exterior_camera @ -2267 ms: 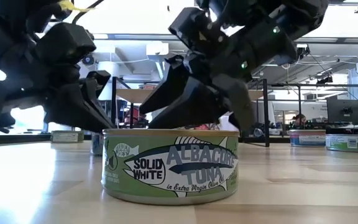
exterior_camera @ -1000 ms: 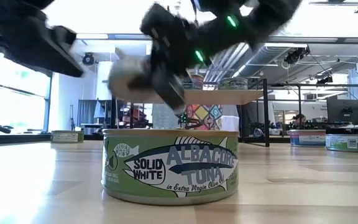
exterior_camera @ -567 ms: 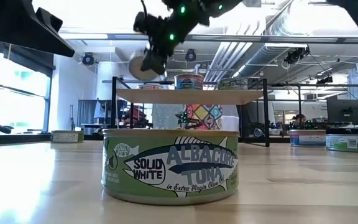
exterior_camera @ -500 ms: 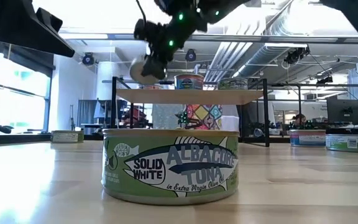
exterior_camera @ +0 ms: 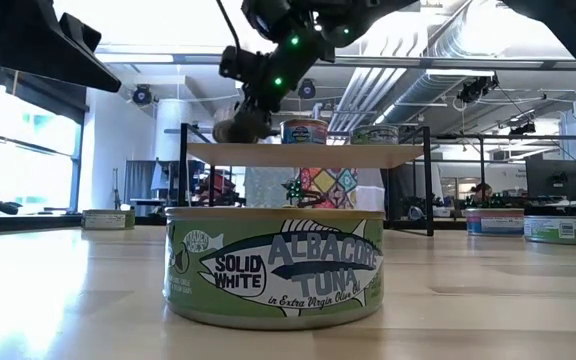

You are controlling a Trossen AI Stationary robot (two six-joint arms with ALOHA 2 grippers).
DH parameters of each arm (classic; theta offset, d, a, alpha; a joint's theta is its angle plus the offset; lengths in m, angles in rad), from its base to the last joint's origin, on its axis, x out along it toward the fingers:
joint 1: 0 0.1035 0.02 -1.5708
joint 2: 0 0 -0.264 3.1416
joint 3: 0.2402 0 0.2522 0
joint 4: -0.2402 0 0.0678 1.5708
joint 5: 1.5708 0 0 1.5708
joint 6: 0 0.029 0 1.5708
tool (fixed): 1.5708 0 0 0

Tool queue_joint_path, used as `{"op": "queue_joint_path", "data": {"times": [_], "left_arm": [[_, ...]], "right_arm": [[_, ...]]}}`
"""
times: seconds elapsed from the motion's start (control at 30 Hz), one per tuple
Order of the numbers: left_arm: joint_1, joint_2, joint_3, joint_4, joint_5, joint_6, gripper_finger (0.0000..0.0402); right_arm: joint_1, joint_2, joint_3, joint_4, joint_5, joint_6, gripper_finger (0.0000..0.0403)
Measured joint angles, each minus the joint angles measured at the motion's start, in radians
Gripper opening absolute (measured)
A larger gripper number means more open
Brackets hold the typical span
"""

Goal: Stack canned seafood by type on shelf
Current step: Put the green white tuna can on the shelf, then stack the green tuna can on top of the other green tuna can on the shelf

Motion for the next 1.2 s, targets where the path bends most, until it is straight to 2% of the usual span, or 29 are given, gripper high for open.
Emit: {"op": "queue_joint_path", "data": {"times": [0.17,0.33,0.47,0.77,0.97,1.2], "left_arm": [[0.000,0.000,0.000,0.000,0.000,0.000,0.0014],[0.000,0.000,0.000,0.000,0.000,0.000,0.0014],[0.000,0.000,0.000,0.000,0.000,0.000,0.0014],[0.000,0.000,0.000,0.000,0.000,0.000,0.0015],[0.000,0.000,0.000,0.002,0.000,0.000,0.0015],[0.000,0.000,0.000,0.000,0.000,0.000,0.0015]], "right_arm": [[0.009,0.003,0.047,-0.093,-0.028,0.008,0.0224],[0.008,0.006,0.150,-0.224,-0.114,0.079,0.0227],[0.003,0.006,0.202,-0.266,-0.133,0.139,0.0228],[0.001,0.002,0.210,-0.319,-0.152,0.187,0.0228],[0.093,-0.069,0.237,-0.373,-0.152,0.249,0.0218],[0.222,-0.166,0.203,-0.682,-0.150,0.467,0.0191]]}}
